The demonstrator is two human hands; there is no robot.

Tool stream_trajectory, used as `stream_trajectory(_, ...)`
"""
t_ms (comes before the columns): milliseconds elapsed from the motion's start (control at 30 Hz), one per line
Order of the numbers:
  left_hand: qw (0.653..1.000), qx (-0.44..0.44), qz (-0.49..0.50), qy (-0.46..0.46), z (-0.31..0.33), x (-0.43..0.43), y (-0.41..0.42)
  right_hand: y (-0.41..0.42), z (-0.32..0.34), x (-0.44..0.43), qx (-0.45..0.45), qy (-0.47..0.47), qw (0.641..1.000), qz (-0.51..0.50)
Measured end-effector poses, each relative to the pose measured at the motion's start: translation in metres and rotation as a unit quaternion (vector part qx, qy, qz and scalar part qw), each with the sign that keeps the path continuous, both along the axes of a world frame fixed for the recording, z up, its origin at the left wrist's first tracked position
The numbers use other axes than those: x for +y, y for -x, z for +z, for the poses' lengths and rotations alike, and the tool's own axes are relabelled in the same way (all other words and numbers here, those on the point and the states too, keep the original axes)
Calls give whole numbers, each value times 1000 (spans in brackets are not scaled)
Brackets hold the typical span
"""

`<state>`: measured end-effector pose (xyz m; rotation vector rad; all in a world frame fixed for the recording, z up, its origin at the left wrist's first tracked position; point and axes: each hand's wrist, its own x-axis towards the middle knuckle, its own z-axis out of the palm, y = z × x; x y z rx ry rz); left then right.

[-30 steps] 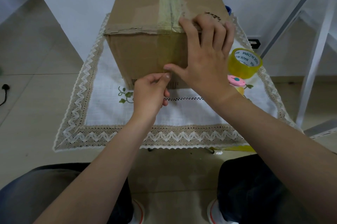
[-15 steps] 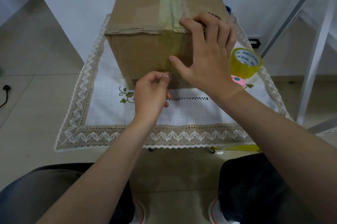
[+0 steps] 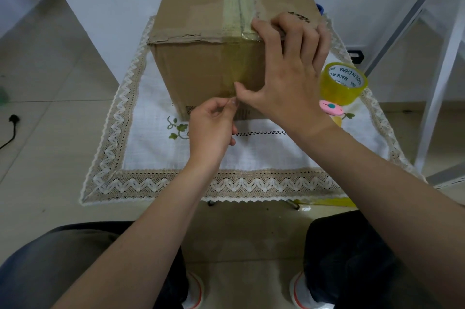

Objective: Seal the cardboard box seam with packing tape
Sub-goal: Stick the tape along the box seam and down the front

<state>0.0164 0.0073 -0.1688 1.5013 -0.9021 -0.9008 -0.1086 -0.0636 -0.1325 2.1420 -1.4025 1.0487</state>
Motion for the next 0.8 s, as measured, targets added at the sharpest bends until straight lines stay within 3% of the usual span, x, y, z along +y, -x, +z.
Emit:
stream_trajectory(200, 999, 27, -1, -21, 1, -2, -2, 1, -2, 0, 50, 0, 999, -17)
stream_trajectory(400, 999, 36, -6, -26, 2, -2, -3, -3, 4, -1, -52, -9, 999, 6)
stream_trajectory(800, 995, 70, 19, -65, 2, 6, -4, 5, -8, -5, 42, 19, 999, -7)
